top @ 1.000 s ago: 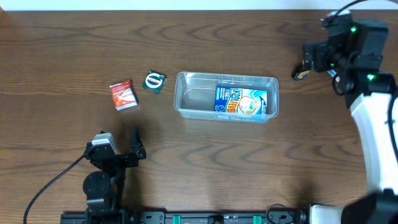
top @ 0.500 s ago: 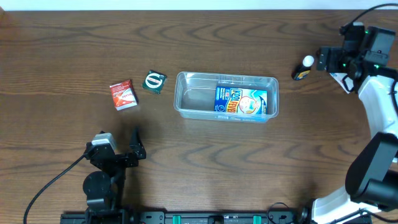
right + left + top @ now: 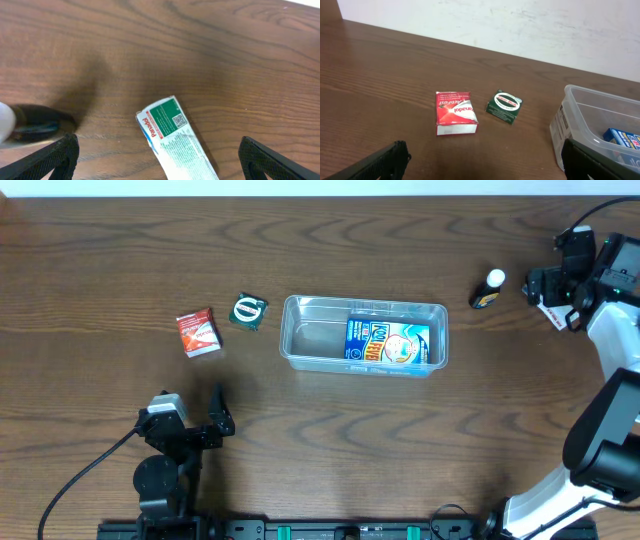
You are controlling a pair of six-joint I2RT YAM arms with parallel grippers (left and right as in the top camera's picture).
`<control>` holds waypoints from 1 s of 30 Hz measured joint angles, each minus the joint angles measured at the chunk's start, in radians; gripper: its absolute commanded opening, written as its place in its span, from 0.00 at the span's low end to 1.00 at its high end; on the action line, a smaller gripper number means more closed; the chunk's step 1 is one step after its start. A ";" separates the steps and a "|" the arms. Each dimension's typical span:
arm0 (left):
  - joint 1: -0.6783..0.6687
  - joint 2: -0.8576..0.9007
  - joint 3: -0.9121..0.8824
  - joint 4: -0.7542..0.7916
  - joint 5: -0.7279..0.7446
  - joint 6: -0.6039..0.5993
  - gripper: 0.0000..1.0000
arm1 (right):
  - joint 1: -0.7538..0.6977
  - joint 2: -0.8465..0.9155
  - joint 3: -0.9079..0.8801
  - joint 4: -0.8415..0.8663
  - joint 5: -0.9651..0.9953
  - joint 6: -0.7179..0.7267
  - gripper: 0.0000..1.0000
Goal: Pack container
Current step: 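Move right gripper to the Panadol box and grasp it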
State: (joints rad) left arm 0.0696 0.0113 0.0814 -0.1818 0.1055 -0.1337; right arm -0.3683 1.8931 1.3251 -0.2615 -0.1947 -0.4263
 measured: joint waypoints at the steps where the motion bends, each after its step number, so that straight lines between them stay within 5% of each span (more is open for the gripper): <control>1: 0.000 0.000 0.000 0.000 0.000 0.000 0.98 | -0.005 0.011 0.000 0.001 0.000 -0.008 0.99; 30: 0.000 0.000 0.000 0.000 0.000 0.000 0.98 | -0.096 0.228 0.000 0.101 -0.042 -0.051 0.96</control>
State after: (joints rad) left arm 0.0696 0.0113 0.0814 -0.1818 0.1055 -0.1337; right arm -0.4641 2.1208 1.3251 -0.1608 -0.2367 -0.4770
